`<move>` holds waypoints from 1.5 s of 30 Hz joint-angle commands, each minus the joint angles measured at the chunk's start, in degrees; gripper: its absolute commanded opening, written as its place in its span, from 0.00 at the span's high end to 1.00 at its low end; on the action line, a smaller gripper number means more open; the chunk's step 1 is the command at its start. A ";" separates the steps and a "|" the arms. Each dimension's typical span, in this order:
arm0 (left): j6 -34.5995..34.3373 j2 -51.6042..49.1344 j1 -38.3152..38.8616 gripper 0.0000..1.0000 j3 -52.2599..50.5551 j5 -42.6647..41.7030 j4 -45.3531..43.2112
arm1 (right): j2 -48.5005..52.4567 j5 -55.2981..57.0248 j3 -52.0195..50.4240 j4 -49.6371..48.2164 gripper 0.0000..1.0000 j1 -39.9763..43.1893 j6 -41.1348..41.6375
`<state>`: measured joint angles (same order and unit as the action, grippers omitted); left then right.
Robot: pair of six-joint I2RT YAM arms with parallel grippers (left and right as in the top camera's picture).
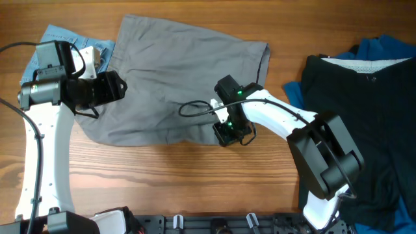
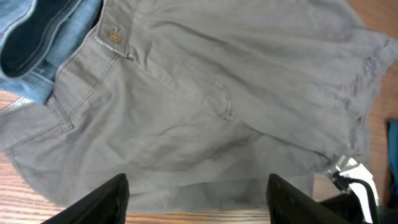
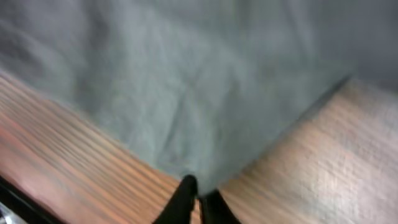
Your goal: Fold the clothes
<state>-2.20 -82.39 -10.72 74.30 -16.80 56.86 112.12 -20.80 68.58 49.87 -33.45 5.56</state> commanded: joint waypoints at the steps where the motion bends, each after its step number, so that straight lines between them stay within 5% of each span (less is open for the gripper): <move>1: 0.46 0.70 -0.04 0.28 -0.35 4.76 1.31 | -1.38 13.22 0.35 8.83 0.96 0.85 9.73; 6: 0.28 0.70 -0.07 0.27 -0.35 5.35 3.23 | -6.91 22.10 1.07 25.86 0.96 3.50 20.48; 12: 0.11 0.39 -0.07 0.25 -0.37 6.23 6.75 | -9.49 28.92 1.07 29.73 0.96 3.98 24.61; 13: 0.02 0.13 -0.07 0.12 -0.37 6.29 7.17 | -9.49 30.58 1.07 29.79 0.96 4.31 25.70; 17: -0.17 -0.24 -0.04 0.09 -0.37 5.95 6.32 | -9.49 32.83 1.05 29.55 0.96 8.59 25.92; 25: -0.15 -0.35 0.13 0.21 -0.44 0.87 2.25 | -9.49 34.77 1.07 33.05 0.94 26.08 22.32; 33: 0.52 -7.93 6.56 0.82 -0.50 -0.09 -7.58 | -9.57 26.47 1.07 28.81 0.95 32.85 13.22; 35: 0.55 -12.85 8.74 0.90 -0.55 -0.07 -10.54 | -9.88 26.47 1.07 28.52 0.95 32.83 12.46; 38: 0.46 -19.98 10.36 0.93 -0.55 -0.42 -12.44 | -11.02 25.88 1.07 28.00 0.95 32.85 12.46; 41: 0.57 -24.20 10.67 0.79 -0.55 -1.77 -5.75 | -13.16 23.85 1.07 26.25 0.95 32.85 11.69; 45: 1.90 -20.94 10.10 0.75 -0.46 -1.64 0.26 | -14.43 19.54 1.07 23.74 0.94 32.83 10.88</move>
<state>-1.78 -107.15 -0.14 73.56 -17.21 53.63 99.57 3.33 68.93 74.96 -0.69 17.67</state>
